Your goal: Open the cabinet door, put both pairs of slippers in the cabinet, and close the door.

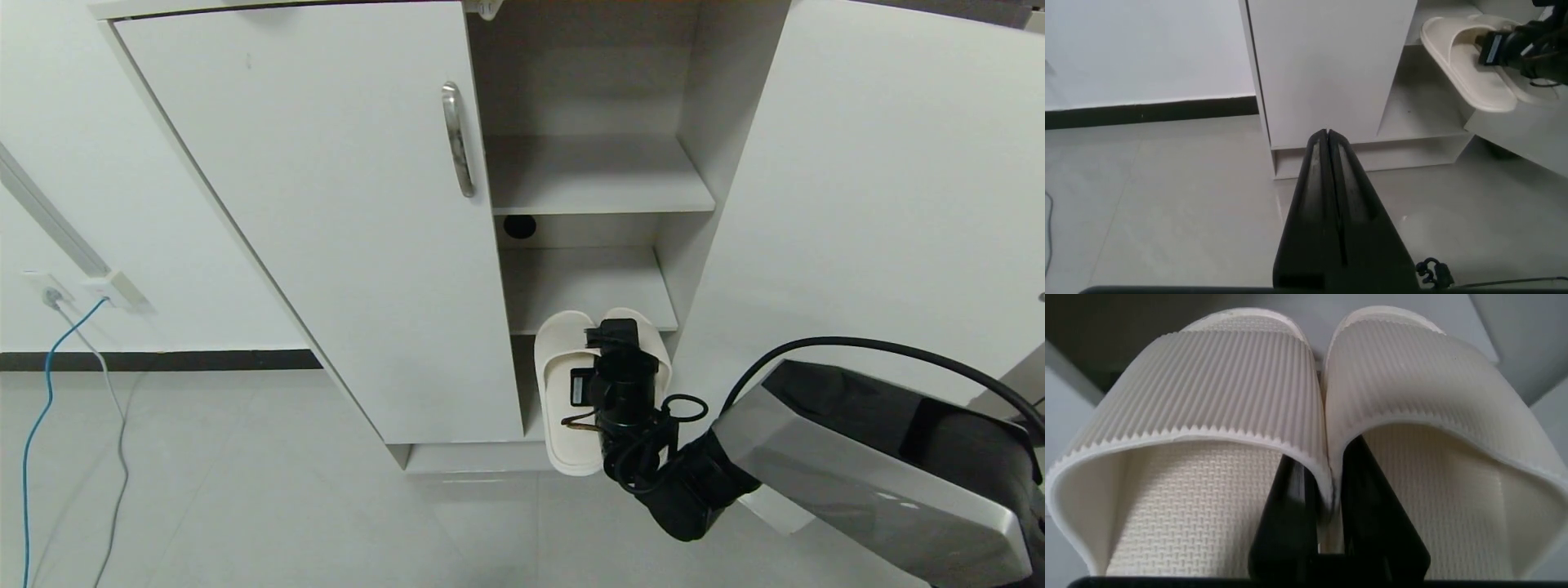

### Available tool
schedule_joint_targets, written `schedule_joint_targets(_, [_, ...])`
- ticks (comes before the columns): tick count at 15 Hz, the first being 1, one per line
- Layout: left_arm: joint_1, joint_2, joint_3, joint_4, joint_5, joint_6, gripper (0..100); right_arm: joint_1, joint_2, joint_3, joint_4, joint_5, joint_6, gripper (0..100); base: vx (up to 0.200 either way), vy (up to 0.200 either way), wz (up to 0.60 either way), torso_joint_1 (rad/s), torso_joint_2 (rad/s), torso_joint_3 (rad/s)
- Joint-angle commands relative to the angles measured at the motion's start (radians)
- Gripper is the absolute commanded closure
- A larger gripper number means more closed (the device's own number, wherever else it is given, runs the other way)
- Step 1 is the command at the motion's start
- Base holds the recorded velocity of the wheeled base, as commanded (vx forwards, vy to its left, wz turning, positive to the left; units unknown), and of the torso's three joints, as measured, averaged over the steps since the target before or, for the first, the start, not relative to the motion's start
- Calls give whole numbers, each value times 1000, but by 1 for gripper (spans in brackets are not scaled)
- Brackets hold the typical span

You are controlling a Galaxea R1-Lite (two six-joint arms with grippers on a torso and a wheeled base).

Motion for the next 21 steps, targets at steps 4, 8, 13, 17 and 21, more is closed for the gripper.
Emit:
schedule_joint_targets(4, [0, 1, 0, 0, 0, 1, 100, -2, -2, 4, -4, 0, -13, 100, 0, 0, 0, 0, 0, 0])
schedule_joint_targets(8, [0, 1, 0, 0, 0, 0, 100, -2, -4, 5, -5, -2, -23, 100, 150, 0, 0, 1, -1, 1])
schedule_joint_targets(13, [0, 1, 0, 0, 0, 0, 100, 1, -13, 5, -5, -2, -25, 100, 200, 0, 0, -2, 0, 1])
schedule_joint_targets(17, [0, 1, 0, 0, 0, 0, 100, 3, -8, 8, 2, 5, -31, 100, 100, 0, 0, 4, 1, 1])
schedule_joint_targets(21, [0, 1, 0, 0, 0, 0, 100, -20, 1, -111, 145, 32, -40, 100, 0, 0, 0, 0, 0, 0])
